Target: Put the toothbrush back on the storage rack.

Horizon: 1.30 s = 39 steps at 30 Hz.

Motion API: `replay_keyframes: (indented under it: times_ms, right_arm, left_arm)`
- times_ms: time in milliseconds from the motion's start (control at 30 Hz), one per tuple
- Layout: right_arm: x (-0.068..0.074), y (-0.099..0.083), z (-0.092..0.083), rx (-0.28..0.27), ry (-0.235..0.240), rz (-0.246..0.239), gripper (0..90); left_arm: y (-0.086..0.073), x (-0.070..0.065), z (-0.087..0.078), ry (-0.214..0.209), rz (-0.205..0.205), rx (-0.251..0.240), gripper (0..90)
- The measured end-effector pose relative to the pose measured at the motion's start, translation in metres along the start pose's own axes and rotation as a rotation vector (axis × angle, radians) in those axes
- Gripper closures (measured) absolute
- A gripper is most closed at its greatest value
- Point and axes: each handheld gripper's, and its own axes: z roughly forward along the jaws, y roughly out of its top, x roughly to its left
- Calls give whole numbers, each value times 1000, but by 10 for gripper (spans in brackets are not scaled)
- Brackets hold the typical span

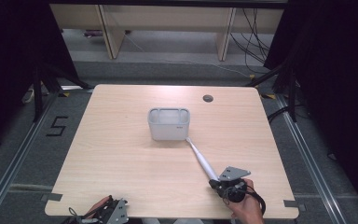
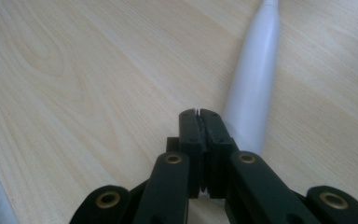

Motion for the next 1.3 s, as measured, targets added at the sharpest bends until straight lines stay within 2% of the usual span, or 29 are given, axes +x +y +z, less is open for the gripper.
replay_keyframes:
  times_ms: [33,167,267,433,467,533,567,600,667,700,800,867,900,1133,1167,1233,1267,1300]
  right_arm:
    - [1,0,-1,5,-4,16,883]
    - [-3,-2,-3,-1,-14,13,883]
    - [-5,-2,-5,8,-20,31,881]
    - [-9,-3,-6,8,-23,16,879]
    - [-8,-4,-6,3,-25,34,879]
    - [-11,-4,-7,1,-39,17,879]
    - [-11,-5,-7,9,-32,28,879]
    - [-13,-5,-7,8,-22,16,878]
    - [-13,-5,-8,12,-28,24,878]
    - [-13,-6,-9,10,-42,44,878]
    - [-18,-7,-10,18,-38,19,878]
    - [-17,-8,-11,25,-48,48,877]
    - [-19,-8,-12,24,-57,35,877]
    - [-23,-10,-12,34,-58,48,878]
    - [-25,-10,-12,35,-57,30,878]
    - [-25,-11,-13,37,-64,48,878]
    - [-24,-11,-14,39,-70,76,878]
    - [-27,-11,-15,44,-70,61,878]
  left_arm:
    - [0,0,0,0,1,-1,153]
    - [0,0,0,0,0,2,153]
    - [0,0,0,0,1,3,153]
    - [0,0,0,-1,1,3,153]
    - [0,0,0,0,1,3,153]
    - [0,0,0,-1,1,4,153]
    - [0,0,0,-1,1,3,153]
    - [0,0,0,-1,0,3,153]
    - [0,0,0,0,1,3,153]
    - [0,0,0,-1,1,3,153]
    - [0,0,0,-2,1,4,153]
    - [0,-1,0,-3,0,5,153]
    - [0,-1,0,-3,1,4,153]
    - [0,-1,0,-5,0,5,153]
    - [0,-1,1,-4,0,4,153]
    - [0,-1,0,-5,1,5,153]
    - [0,-1,0,-5,2,5,153]
    - [0,-1,0,-5,0,5,153]
